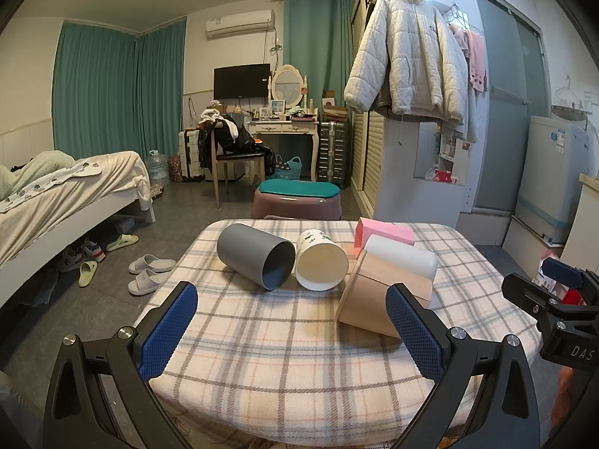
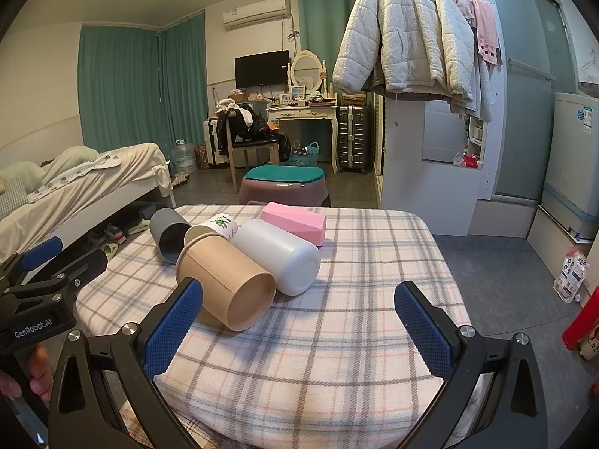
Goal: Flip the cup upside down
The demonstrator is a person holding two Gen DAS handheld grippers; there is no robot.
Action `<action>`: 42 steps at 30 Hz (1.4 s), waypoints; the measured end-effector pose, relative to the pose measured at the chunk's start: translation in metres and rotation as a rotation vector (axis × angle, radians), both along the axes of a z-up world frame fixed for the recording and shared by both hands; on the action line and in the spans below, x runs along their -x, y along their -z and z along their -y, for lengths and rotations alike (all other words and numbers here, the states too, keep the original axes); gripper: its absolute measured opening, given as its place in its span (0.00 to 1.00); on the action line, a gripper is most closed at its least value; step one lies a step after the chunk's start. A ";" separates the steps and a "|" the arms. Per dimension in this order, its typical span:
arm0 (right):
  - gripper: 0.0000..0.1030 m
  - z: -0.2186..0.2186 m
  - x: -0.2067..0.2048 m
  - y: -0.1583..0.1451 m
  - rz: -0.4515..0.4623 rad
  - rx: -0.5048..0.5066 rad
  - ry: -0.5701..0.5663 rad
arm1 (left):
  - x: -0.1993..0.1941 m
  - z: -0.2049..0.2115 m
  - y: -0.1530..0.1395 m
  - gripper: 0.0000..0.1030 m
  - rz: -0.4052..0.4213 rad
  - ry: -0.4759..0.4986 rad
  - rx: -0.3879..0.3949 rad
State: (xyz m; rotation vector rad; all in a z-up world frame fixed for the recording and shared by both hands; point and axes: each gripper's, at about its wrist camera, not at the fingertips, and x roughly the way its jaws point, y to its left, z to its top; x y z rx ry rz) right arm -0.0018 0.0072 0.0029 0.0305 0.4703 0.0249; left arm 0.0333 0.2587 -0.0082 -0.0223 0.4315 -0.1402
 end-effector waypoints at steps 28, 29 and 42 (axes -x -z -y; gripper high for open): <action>1.00 -0.001 -0.001 0.002 -0.004 0.000 -0.003 | 0.000 0.001 0.001 1.00 -0.004 -0.001 -0.004; 1.00 -0.001 -0.001 0.002 -0.004 -0.001 -0.003 | 0.000 0.001 0.001 1.00 -0.004 0.000 -0.003; 1.00 -0.003 -0.004 0.006 -0.017 0.004 -0.019 | -0.004 -0.003 -0.005 1.00 -0.013 -0.002 -0.006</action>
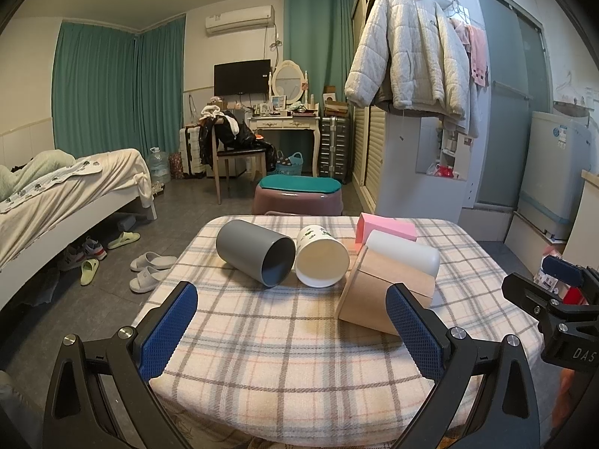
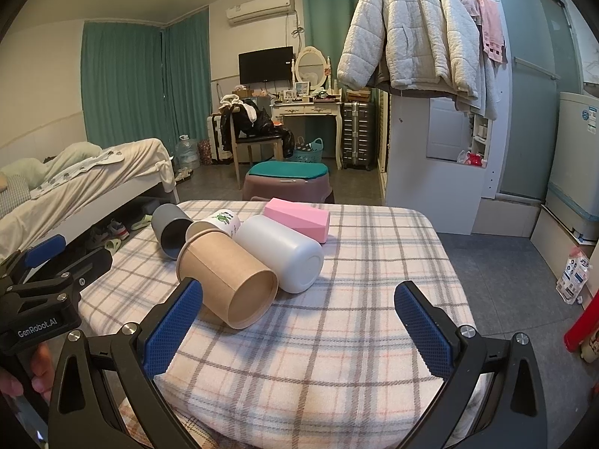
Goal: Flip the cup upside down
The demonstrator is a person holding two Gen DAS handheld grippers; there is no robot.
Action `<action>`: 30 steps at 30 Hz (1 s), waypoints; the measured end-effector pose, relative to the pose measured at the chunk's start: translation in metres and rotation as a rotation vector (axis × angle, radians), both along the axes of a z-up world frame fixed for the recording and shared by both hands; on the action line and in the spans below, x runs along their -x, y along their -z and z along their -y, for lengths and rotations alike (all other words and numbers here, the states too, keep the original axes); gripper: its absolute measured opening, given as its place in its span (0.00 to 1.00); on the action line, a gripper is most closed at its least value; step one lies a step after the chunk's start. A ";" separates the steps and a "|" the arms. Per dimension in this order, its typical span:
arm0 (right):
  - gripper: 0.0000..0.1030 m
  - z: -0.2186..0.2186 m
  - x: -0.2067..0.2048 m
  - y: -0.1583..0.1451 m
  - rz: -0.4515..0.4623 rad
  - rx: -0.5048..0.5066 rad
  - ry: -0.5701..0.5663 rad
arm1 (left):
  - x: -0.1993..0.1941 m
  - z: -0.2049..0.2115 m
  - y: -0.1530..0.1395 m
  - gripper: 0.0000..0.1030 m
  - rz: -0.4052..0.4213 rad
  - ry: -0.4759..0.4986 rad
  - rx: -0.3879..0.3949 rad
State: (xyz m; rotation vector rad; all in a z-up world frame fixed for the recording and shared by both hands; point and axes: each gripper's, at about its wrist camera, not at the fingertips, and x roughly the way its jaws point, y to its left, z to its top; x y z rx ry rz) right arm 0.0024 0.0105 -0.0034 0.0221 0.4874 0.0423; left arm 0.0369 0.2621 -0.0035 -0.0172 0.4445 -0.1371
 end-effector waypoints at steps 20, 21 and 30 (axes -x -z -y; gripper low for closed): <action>1.00 0.029 -0.121 0.000 -0.251 0.080 -0.321 | -0.063 0.017 0.013 1.00 -0.105 -0.124 -0.073; 1.00 0.029 -0.129 0.001 -0.265 0.098 -0.337 | -0.067 0.016 0.014 1.00 -0.115 -0.133 -0.077; 0.95 0.010 -0.197 0.030 -0.414 0.175 -0.538 | -0.095 0.009 0.032 1.00 -0.187 -0.183 -0.102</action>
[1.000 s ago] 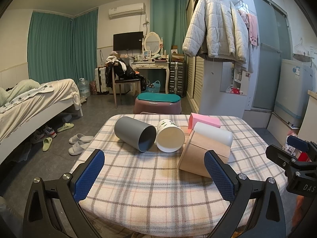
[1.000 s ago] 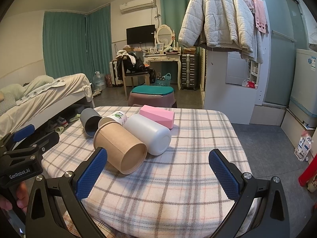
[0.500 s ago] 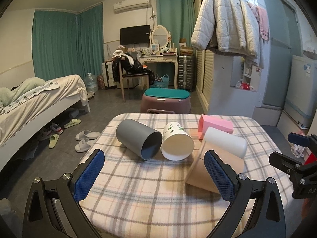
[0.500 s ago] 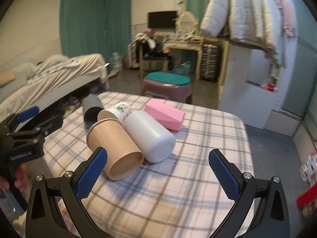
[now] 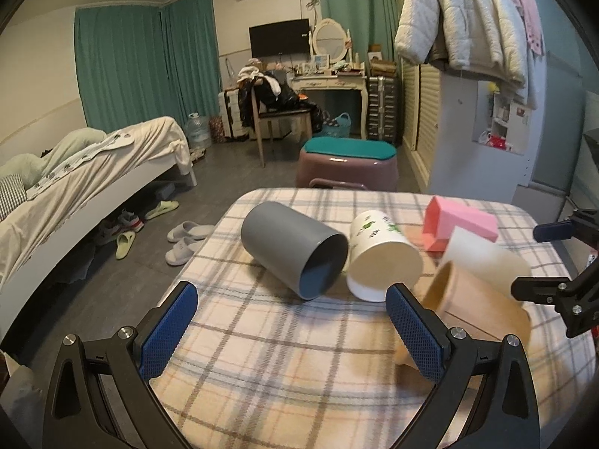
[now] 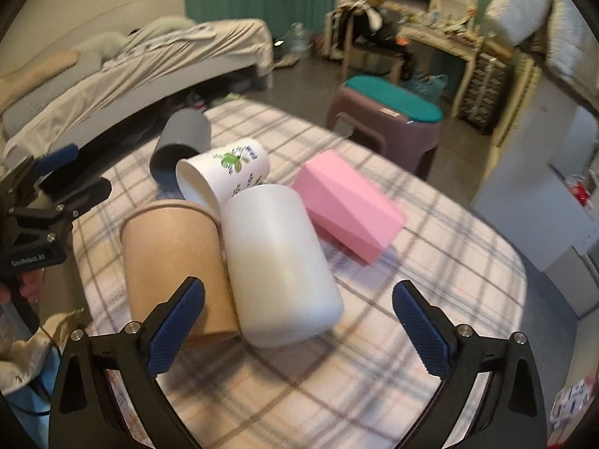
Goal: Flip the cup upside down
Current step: 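Move the right gripper to the white plastic cup and close around it, then lift the white cup with the right gripper and rotate it base-up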
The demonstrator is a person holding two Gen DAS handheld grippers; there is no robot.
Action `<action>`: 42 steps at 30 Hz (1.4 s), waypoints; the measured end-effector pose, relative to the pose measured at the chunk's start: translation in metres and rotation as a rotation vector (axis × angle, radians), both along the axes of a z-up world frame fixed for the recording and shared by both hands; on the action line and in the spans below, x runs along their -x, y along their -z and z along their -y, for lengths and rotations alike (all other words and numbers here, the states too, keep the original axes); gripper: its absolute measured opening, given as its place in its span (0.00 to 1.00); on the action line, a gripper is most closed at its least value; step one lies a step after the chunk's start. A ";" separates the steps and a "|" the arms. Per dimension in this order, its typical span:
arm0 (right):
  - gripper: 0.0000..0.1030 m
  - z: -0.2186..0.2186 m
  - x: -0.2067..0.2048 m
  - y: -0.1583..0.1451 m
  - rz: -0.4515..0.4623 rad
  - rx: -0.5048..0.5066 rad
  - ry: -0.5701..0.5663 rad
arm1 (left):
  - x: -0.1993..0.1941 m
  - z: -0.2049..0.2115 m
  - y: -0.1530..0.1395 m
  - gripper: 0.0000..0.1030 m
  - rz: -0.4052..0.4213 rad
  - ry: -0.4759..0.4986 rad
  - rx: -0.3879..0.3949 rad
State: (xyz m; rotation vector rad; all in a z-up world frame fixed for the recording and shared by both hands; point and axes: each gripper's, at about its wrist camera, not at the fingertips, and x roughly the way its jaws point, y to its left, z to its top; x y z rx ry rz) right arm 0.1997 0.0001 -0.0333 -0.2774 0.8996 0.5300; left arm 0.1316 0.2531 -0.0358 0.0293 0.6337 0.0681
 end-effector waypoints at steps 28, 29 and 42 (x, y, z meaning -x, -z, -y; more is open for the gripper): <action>0.73 0.037 0.010 0.020 -0.125 -0.162 0.141 | -0.013 0.010 0.008 1.00 -0.003 0.081 0.025; 0.73 0.041 0.016 0.015 -0.110 -0.162 0.160 | -0.010 0.010 0.007 1.00 0.002 0.085 0.031; 0.70 0.001 0.092 -0.084 0.138 -0.127 0.209 | 0.026 -0.028 -0.012 1.00 0.090 0.096 0.125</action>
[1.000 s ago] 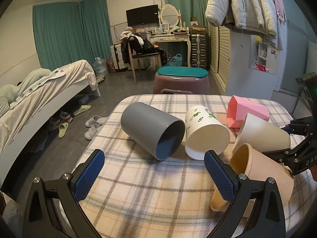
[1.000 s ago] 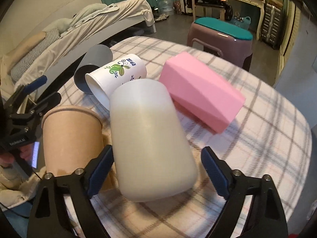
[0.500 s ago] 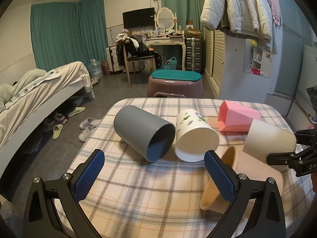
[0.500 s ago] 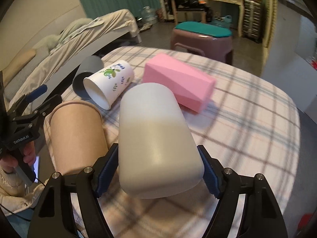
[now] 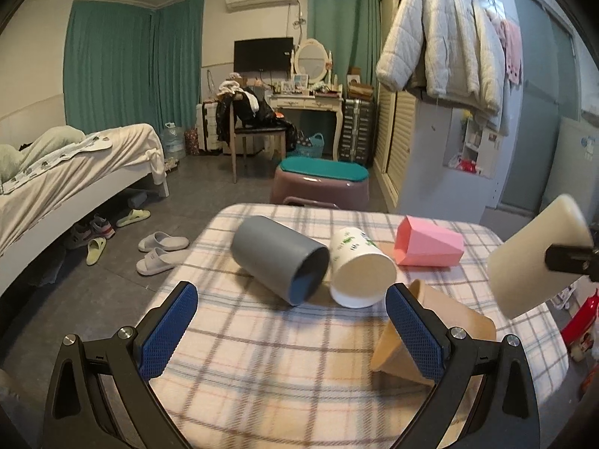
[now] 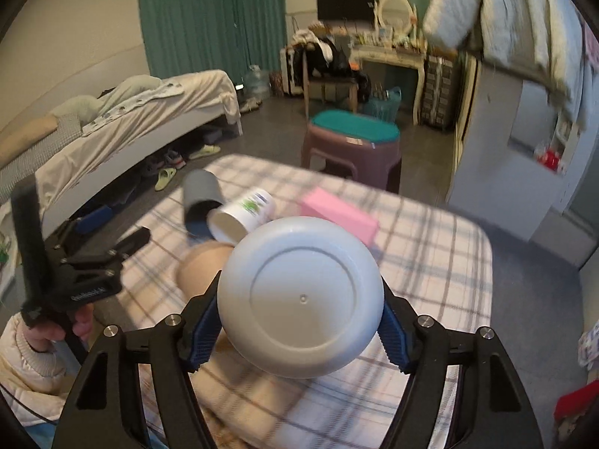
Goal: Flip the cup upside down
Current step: 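Lift the white cup with the right gripper and rotate it base-up, then swing the held white cup back over the table with the right gripper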
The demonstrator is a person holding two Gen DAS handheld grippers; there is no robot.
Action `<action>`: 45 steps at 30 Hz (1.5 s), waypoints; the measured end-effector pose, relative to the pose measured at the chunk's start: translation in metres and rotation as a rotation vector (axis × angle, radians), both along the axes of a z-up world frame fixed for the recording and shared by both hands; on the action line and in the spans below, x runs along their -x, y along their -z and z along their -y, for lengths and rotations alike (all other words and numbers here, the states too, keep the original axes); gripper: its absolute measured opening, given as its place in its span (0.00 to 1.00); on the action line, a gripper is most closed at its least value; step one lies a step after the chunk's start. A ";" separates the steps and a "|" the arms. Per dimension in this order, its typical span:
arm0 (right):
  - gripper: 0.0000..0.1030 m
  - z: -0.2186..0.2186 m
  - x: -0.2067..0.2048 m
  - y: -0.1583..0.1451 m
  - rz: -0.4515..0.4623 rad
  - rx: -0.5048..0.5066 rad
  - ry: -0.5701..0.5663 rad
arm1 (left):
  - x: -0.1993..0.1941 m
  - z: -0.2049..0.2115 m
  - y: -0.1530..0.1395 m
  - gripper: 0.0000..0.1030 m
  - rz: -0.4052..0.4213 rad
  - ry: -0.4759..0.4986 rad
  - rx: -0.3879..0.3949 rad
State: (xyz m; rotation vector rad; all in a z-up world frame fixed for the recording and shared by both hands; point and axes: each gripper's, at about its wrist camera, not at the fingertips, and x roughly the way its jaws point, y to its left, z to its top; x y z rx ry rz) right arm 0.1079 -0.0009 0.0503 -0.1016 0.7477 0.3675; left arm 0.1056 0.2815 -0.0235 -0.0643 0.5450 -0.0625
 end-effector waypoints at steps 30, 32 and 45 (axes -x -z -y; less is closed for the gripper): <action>0.70 -0.225 -0.010 0.086 0.138 0.200 -0.082 | 0.021 -0.132 0.043 1.00 -0.057 -0.157 0.028; 0.70 -0.219 0.000 0.094 0.141 0.200 -0.079 | 0.021 -0.131 0.045 1.00 -0.059 -0.151 0.027; 0.69 -0.188 0.031 0.128 0.045 0.143 -0.035 | 0.029 -0.101 0.042 1.00 -0.065 -0.101 -0.016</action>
